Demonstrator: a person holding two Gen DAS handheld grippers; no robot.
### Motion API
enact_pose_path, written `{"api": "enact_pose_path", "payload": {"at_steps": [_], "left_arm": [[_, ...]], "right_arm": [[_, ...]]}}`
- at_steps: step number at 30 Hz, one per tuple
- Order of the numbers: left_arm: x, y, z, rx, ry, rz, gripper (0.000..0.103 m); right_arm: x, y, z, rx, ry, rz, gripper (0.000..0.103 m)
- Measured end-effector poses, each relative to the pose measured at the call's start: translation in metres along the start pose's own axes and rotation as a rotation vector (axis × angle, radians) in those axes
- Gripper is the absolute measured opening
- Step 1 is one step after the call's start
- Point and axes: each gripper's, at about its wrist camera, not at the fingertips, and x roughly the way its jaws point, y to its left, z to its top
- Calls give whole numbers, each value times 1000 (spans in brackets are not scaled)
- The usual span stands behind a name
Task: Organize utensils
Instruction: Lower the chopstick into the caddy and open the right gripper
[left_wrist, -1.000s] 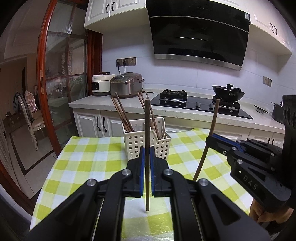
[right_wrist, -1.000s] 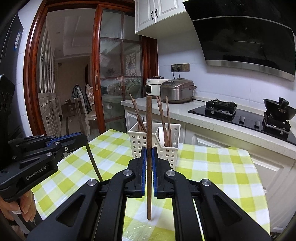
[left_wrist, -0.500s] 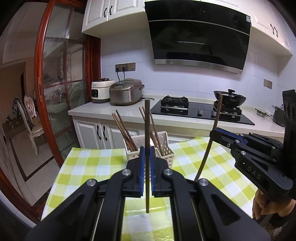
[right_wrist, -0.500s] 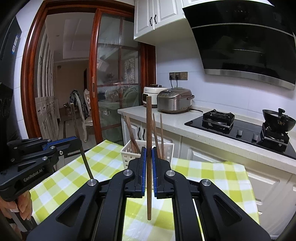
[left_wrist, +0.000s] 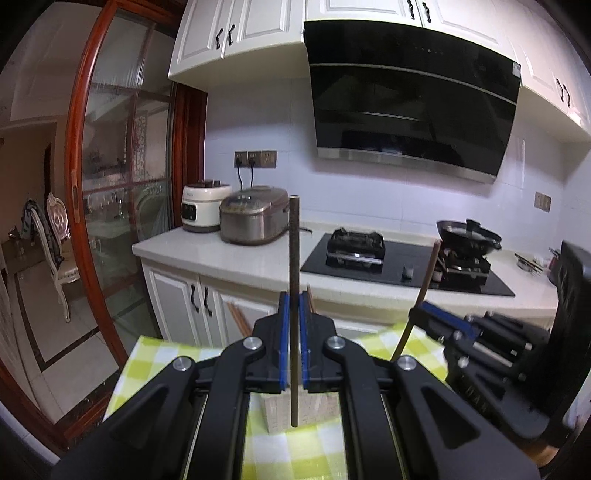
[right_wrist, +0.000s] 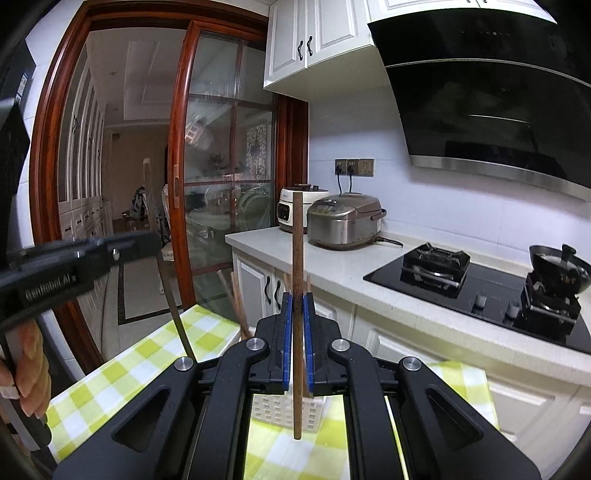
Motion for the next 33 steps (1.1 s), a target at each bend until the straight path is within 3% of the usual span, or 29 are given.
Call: {"api": "enact_pose_path", "payload": {"at_steps": [4,9,20,25,26,28,30,33], "left_arm": [[21,3,22,-5,-12,5,5],[51,16,28,-32,-6,30,5],[106,34,-10,-91,126,-11,5],[124,35,-31,-84,198,30,6],[126,38,-35,-94,205,36,7],[129,44,-40,-111,216,52,25],[125,48,-42,-116,201,70,33],[113,51,-39,-108,170,98,37]], "right_arm": [[19,-9,15,18,-5,4,6],[46,-19,27,32,7,12,6],[105,-18,2,21,169,28,6],[125,-15,-14,33,256,33,7],[129,-15,-18,39,268,32,8],[134,-18,-23,58,278,29,9],[135,-22,-27,82,280,32,9],[130,-28,-28,101,268,21,10]]}}
